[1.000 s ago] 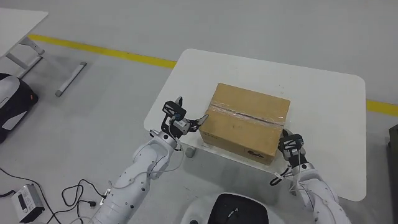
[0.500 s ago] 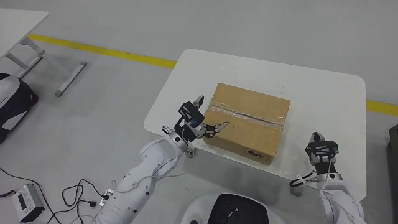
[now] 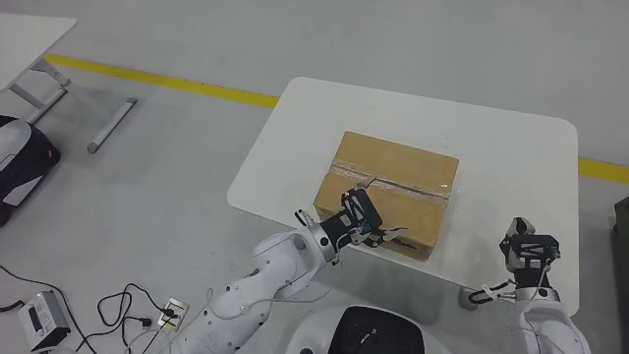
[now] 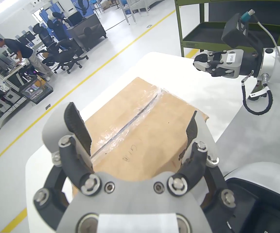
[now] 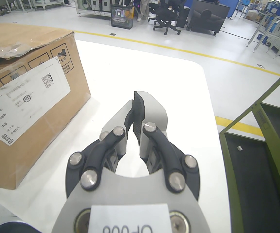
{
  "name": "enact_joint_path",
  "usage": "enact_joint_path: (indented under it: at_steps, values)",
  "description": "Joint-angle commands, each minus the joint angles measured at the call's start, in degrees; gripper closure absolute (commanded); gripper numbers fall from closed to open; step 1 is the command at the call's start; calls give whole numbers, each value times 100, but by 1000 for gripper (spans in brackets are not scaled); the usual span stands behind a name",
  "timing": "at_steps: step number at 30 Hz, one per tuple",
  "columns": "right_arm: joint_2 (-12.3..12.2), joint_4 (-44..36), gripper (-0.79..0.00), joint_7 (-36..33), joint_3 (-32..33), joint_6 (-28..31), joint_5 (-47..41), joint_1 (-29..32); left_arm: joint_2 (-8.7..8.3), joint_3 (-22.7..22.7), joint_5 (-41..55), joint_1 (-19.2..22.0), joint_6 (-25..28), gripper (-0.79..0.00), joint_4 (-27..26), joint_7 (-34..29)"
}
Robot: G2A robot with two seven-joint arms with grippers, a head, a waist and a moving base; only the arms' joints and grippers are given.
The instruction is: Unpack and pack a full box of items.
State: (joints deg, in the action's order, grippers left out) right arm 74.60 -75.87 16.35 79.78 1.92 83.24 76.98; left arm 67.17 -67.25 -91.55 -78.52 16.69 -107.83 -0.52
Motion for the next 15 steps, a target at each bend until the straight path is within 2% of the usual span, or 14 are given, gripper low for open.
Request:
enact_joint_path:
  at_steps: [1,9,12,15]
  values:
    - [-2,-23,0,16,5,-1,3,50,0,1,0,0,0,-785,0,0]
    - [-10,-151,0,15,53,35,-52,175,6,25,19,4,-12,-785,-15,36]
    - [-16,-227,0,15,59,-20,34,217,60,245,164,222,-5,-785,44,32]
    - [-20,-329,0,6,90,-103,80,282,156,569,390,643,-48,-785,219,-222]
